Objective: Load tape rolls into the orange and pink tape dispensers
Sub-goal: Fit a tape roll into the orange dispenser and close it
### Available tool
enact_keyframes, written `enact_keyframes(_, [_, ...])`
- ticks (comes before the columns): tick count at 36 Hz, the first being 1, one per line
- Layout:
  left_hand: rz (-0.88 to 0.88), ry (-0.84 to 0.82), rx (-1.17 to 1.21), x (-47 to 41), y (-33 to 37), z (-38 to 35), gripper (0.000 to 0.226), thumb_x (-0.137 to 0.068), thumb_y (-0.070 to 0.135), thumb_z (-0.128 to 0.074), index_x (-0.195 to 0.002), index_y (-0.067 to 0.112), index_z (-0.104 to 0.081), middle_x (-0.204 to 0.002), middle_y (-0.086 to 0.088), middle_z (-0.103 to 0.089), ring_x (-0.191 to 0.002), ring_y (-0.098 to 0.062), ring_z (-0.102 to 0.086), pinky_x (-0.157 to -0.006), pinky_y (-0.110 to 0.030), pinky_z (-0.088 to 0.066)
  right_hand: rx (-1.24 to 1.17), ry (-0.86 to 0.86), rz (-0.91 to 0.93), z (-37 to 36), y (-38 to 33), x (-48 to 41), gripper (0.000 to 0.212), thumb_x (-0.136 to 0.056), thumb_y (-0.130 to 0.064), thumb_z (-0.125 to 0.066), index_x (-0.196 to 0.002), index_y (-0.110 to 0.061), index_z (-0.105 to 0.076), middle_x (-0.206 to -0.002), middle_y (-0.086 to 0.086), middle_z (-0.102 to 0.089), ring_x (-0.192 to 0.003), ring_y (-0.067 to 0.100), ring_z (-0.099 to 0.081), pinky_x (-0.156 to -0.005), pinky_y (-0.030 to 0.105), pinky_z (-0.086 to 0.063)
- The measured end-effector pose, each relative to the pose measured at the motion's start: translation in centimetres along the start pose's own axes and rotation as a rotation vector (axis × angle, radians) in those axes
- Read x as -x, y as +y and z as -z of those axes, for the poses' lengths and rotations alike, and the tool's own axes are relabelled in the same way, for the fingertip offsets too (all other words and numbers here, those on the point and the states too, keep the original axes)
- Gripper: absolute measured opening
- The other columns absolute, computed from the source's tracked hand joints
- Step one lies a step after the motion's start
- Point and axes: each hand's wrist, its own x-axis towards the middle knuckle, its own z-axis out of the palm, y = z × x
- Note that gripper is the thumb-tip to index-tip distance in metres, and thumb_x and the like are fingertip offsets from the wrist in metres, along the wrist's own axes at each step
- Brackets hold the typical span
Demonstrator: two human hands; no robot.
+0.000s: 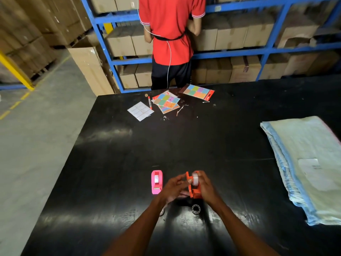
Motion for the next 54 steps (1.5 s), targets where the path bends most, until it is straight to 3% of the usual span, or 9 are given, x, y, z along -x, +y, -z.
enact_keyframes(7, [0.007,-0.011,-0.041,0.3,0.4,0.1,0.050,-0.087,0.043,-0.067,-0.133,0.026,-0.054,-0.106,-0.009,-0.075,-0.093,-0.027,-0.073,-0.098,-0.046,-0.054,-0.027,-0.013,0.026,0.0,-0.3,0.2,0.028,-0.108,-0.021,-0.032,-0.105,-0.013,-0.059,-0.085,0.004,-0.067,-0.070,0.006,-0.064,-0.063,0.019,-0.052])
enact_keyframes(14, [-0.016,-0.037,-0.078,0.1,0.8,0.3,0.042,-0.089,0.041,-0.065,-0.128,0.027,-0.058,-0.103,-0.008,-0.076,-0.087,-0.025,-0.073,-0.098,-0.049,-0.053,0.043,-0.016,0.060,0.1,-0.2,-0.4,0.026,-0.098,-0.036,-0.036,-0.102,-0.028,-0.060,-0.088,0.004,-0.070,-0.077,0.015,-0.067,-0.075,0.044,-0.056])
enact_keyframes(23, [-0.100,0.074,-0.002,0.0,0.8,-0.7,0.041,-0.094,0.035,-0.058,-0.131,0.015,-0.057,-0.118,-0.014,-0.071,-0.104,-0.035,-0.070,-0.095,-0.046,-0.056,0.002,0.008,0.018,-0.4,-2.1,-1.4,0.028,-0.107,-0.014,-0.033,-0.098,-0.010,-0.059,-0.081,-0.001,-0.066,-0.069,0.006,-0.064,-0.067,0.019,-0.052])
enact_keyframes(31, [-0.200,0.361,-0.093,-1.5,0.4,-1.4,0.050,-0.088,0.068,-0.044,-0.102,0.027,-0.069,-0.097,-0.010,-0.076,-0.091,-0.025,-0.074,-0.089,-0.057,-0.055,-0.072,-0.003,0.009,-1.3,-3.4,-1.3,0.028,-0.108,-0.014,-0.029,-0.106,-0.001,-0.054,-0.081,0.005,-0.061,-0.061,0.003,-0.063,-0.051,0.016,-0.051])
enact_keyframes(38, [-0.281,0.429,-0.188,-1.6,0.7,-2.4,0.046,-0.095,0.063,-0.030,-0.101,0.030,-0.062,-0.095,-0.002,-0.073,-0.090,-0.013,-0.072,-0.090,-0.047,-0.056,-0.059,0.014,0.020,-1.7,-3.8,-1.7,0.027,-0.108,-0.023,-0.033,-0.102,-0.008,-0.055,-0.084,0.009,-0.064,-0.074,0.016,-0.063,-0.072,0.035,-0.052])
enact_keyframes(43, [-0.255,0.417,-0.237,-2.1,0.5,-2.2,0.046,-0.095,0.063,-0.026,-0.100,0.031,-0.059,-0.094,-0.001,-0.072,-0.090,-0.015,-0.071,-0.088,-0.047,-0.057,-0.056,0.003,-0.012,-1.5,-4.5,-1.9,0.025,-0.107,-0.021,-0.034,-0.098,-0.010,-0.054,-0.083,0.008,-0.062,-0.074,0.019,-0.061,-0.069,0.034,-0.052])
enact_keyframes(47, [-0.209,0.398,-0.193,-1.3,1.3,-2.3,0.038,-0.102,0.048,-0.026,-0.107,0.025,-0.055,-0.101,0.000,-0.068,-0.093,-0.009,-0.068,-0.088,-0.029,-0.055,-0.032,0.002,0.010,-1.7,-4.8,-2.0,0.026,-0.107,-0.019,-0.034,-0.107,-0.004,-0.055,-0.096,0.020,-0.065,-0.081,0.024,-0.063,-0.079,0.039,-0.054])
enact_keyframes(51, [-0.091,0.379,0.153,-1.0,2.1,-2.5,0.045,-0.101,0.050,-0.031,-0.111,0.019,-0.063,-0.112,-0.009,-0.069,-0.097,-0.016,-0.069,-0.093,-0.036,-0.054,0.090,-0.062,0.028,-1.9,-4.8,-2.2,0.029,-0.108,-0.026,-0.031,-0.115,-0.021,-0.059,-0.112,0.015,-0.064,-0.101,0.026,-0.066,-0.098,0.042,-0.052])
enact_keyframes(54, [-0.002,0.358,0.438,-0.4,3.5,-3.5,0.049,-0.103,0.041,-0.031,-0.117,0.005,-0.062,-0.109,-0.015,-0.066,-0.093,-0.023,-0.065,-0.080,-0.033,-0.052,0.281,-0.019,0.010,-1.7,-4.5,-2.7,0.039,-0.100,-0.043,-0.025,-0.122,-0.047,-0.057,-0.120,0.006,-0.054,-0.115,0.022,-0.057,-0.110,0.052,-0.037])
